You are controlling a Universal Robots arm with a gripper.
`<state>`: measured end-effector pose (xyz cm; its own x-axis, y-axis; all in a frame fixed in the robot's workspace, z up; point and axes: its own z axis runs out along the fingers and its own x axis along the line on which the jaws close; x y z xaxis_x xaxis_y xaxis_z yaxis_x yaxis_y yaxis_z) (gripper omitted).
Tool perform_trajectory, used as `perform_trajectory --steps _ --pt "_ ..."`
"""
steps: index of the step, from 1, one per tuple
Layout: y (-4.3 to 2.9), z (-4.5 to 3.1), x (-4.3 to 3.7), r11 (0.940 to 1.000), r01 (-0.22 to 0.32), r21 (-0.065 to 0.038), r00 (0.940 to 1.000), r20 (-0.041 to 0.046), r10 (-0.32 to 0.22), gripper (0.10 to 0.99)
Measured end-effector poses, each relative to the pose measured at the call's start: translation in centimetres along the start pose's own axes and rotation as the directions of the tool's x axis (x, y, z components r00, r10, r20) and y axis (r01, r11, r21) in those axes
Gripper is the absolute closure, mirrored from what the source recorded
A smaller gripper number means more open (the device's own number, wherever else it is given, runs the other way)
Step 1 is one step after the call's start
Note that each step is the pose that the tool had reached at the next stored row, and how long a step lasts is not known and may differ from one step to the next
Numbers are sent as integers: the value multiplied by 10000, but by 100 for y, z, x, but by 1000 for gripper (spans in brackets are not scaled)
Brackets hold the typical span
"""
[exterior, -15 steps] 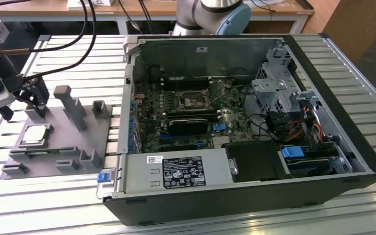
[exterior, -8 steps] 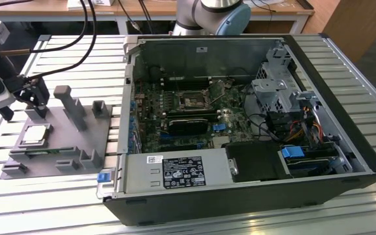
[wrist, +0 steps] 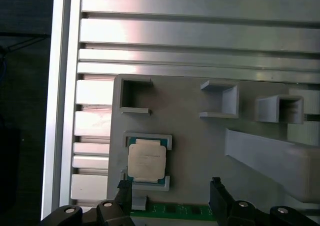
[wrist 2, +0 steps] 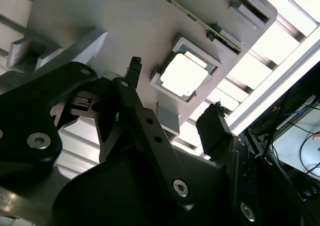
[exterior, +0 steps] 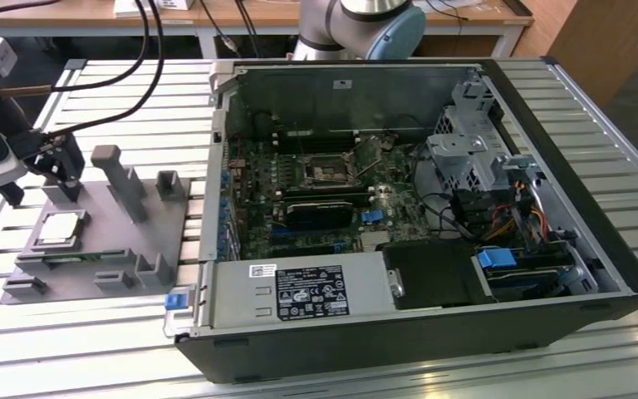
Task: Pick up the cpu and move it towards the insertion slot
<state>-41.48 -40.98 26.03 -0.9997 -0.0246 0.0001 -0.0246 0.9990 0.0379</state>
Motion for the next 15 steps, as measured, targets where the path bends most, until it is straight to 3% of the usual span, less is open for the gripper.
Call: perform_trajectory --steps 15 --pt "-5 88 19 10000 0 0 10000 -1 0 365"
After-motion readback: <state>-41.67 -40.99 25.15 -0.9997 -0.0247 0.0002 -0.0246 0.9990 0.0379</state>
